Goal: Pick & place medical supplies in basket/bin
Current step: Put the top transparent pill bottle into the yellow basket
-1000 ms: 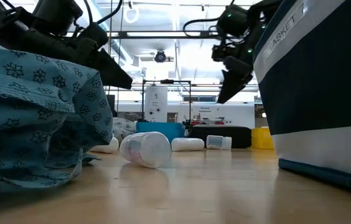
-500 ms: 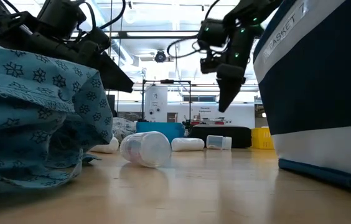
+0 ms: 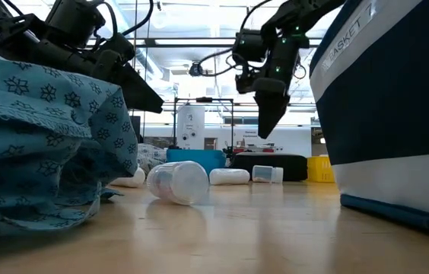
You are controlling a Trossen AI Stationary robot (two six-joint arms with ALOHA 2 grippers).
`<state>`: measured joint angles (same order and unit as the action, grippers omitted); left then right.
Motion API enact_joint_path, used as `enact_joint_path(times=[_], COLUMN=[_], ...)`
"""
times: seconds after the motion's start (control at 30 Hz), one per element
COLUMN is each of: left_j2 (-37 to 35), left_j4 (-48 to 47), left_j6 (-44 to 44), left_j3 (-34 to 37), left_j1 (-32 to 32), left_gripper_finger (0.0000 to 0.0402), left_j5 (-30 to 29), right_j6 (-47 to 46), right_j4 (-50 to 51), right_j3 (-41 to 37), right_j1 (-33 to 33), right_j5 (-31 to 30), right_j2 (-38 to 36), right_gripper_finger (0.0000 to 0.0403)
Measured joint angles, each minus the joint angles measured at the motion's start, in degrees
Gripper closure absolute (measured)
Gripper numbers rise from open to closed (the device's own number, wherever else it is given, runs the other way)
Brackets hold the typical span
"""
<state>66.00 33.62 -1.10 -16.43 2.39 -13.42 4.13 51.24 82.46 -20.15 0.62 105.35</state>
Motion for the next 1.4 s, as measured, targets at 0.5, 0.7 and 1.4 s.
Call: enact_joint_path(times=[0.5, 0.7, 1.4], left_j2=[0.00, 0.00, 0.00], left_j4=[0.01, -0.05, -0.47], left_j6=[0.61, 0.70, 1.33], left_j3=[0.02, 0.02, 0.04], left_j1=[-0.02, -0.02, -0.02], left_gripper_finger=[0.0089, 0.0089, 0.0089], left_j5=[0.41, 0.43, 0.52], right_j6=[3.01, 4.69, 9.80], right_j4=[1.11, -0.12, -0.17], right_j3=[1.61, 1.75, 1.70], right_j1=[0.42, -0.17, 3.85], right_j5=[-5.31, -5.38, -6.14], right_j2=[9.49, 10.75, 14.29], right_gripper_finger=[0.0114, 0.0114, 0.0271])
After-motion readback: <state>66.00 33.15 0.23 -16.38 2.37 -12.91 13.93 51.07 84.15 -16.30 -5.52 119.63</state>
